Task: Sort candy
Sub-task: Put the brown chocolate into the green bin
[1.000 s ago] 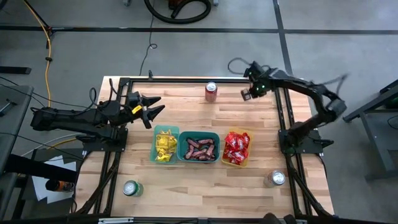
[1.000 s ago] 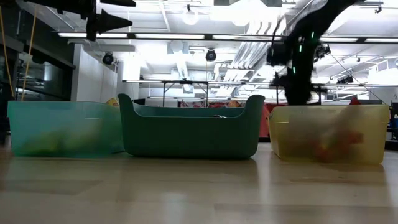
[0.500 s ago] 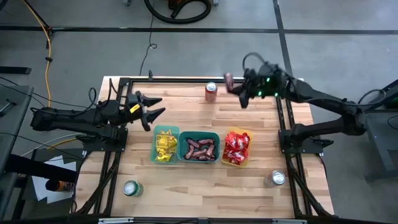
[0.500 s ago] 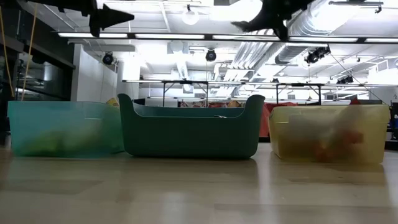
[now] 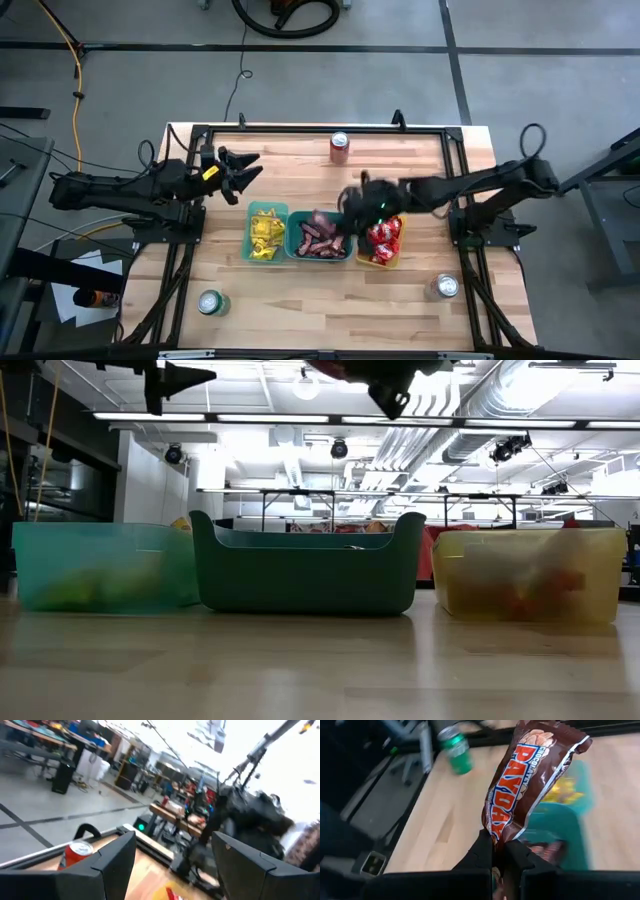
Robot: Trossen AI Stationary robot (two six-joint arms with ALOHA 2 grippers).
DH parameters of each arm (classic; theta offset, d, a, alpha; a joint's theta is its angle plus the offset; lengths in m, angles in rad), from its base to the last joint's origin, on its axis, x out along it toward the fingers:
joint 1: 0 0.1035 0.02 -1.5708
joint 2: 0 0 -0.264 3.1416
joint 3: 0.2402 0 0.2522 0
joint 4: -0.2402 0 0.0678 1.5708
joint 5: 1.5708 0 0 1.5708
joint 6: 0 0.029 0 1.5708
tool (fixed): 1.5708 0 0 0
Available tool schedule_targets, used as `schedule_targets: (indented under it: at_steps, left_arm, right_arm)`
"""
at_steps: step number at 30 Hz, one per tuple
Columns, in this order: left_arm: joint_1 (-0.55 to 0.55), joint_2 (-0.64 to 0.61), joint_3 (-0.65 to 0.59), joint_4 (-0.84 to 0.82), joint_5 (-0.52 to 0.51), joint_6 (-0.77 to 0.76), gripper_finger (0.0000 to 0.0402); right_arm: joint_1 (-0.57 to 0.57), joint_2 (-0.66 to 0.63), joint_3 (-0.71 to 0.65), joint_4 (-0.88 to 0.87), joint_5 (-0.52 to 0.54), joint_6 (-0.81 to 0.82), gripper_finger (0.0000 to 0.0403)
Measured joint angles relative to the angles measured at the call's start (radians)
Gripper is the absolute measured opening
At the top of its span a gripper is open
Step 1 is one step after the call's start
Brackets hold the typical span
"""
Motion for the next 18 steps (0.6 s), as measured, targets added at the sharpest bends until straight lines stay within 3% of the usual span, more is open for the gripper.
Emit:
schedule_targets:
  at_steps: [4, 15, 18]
  left_arm:
    - [0.000, 0.000, 0.000, 0.020, -0.041, 0.006, 0.0245]
    - [0.000, 0.000, 0.000, 0.022, -0.052, 0.005, 0.0245]
    - [0.000, 0.000, 0.000, 0.021, -0.052, 0.007, 0.0245]
  right_arm:
    - [0.047, 0.053, 0.000, 0.041, 0.001, -0.048, 0.0001]
    - [0.039, 0.056, 0.000, 0.037, 0.007, -0.041, 0.0046]
    - [0.040, 0.056, 0.000, 0.021, 0.059, -0.040, 0.0062]
